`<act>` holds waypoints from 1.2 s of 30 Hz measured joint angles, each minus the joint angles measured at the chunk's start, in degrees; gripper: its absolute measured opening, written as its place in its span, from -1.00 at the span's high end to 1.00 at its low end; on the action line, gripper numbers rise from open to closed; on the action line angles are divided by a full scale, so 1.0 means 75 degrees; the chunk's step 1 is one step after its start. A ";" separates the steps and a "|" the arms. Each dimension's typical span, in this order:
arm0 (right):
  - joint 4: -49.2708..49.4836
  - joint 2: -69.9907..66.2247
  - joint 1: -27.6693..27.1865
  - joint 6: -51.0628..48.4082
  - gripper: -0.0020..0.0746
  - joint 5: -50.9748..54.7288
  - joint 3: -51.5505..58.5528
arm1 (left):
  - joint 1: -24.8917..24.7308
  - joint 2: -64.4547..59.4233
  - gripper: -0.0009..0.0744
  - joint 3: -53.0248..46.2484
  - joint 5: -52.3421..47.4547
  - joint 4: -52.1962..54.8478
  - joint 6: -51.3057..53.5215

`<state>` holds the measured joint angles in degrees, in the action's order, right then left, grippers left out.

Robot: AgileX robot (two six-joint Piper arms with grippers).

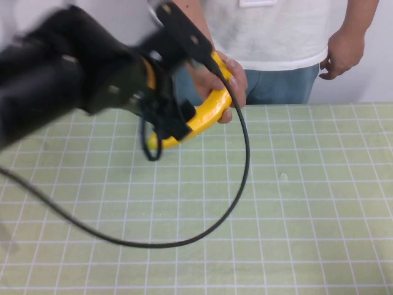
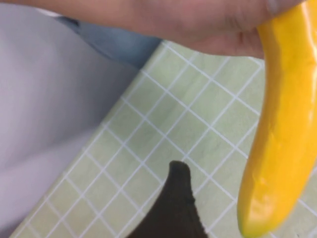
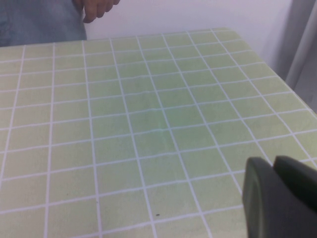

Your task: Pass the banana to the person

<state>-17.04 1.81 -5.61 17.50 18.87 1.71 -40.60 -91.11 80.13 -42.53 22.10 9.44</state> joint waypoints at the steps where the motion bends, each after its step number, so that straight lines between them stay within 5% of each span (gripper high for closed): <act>1: 0.0000 0.0000 0.0000 0.0000 0.97 0.0000 0.0000 | 0.0000 0.0181 -0.57 0.0000 -0.0155 -0.0064 0.0001; 6: 0.0000 0.0000 0.0000 0.0000 0.97 0.0000 0.0000 | 0.0000 0.1273 -0.35 -0.0321 -0.0745 -0.0172 -0.0087; 12: 0.0000 0.0000 0.0000 0.0000 0.97 0.0000 0.0000 | 0.0000 0.2633 0.62 -0.1640 -0.0888 -0.0312 -0.0405; 15: 0.0000 0.0000 0.0000 0.0000 0.97 0.0000 0.0000 | 0.0000 0.3301 0.87 -0.2480 -0.0798 -0.0485 -0.0601; 25: 0.0000 0.0000 0.0000 0.0000 0.97 0.0000 0.0000 | 0.0000 0.5749 0.98 -0.5123 0.0628 -0.0596 -0.2257; 36: 0.0000 0.0000 0.0000 0.0000 0.97 0.0000 0.0000 | 0.0000 0.6197 0.98 -0.5355 0.0948 -0.0388 -0.2448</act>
<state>-17.04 1.81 -5.61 17.50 18.87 1.71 -40.60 -44.63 39.97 -35.42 19.19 -8.91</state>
